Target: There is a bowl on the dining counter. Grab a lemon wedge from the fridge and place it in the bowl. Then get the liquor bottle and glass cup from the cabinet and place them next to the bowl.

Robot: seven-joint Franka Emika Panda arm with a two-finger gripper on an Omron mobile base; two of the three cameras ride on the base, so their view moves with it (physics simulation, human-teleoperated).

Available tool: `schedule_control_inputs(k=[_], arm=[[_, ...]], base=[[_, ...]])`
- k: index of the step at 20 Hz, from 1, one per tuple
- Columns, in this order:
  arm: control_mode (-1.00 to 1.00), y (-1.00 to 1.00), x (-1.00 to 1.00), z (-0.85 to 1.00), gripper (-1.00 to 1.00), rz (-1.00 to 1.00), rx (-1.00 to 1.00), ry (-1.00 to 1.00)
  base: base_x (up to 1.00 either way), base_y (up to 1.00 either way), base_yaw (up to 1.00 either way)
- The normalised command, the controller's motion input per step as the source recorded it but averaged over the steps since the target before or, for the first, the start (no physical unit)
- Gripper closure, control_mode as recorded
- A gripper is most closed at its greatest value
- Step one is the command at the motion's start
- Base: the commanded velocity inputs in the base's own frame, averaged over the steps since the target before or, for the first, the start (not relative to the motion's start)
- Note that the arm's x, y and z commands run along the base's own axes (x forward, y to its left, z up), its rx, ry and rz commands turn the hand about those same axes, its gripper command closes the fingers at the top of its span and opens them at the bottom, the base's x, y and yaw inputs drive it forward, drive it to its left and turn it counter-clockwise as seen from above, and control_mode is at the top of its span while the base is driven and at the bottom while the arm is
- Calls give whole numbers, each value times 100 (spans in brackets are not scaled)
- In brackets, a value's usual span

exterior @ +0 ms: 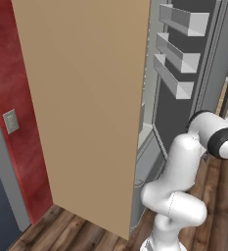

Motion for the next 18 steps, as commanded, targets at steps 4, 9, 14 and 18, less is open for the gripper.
schedule_control_inputs(k=[4,9,14,18], arm=[[-100,68,-49,72,-100,0,-20,0],[-100,59,-34,75,-100,0,-17,0],[-100,54,-17,78,-100,0,-15,1],[-100,51,-1,65,-100,-7,-16,8]], base=[[0,0,0],[0,0,0],[0,0,0],[0,0,0]])
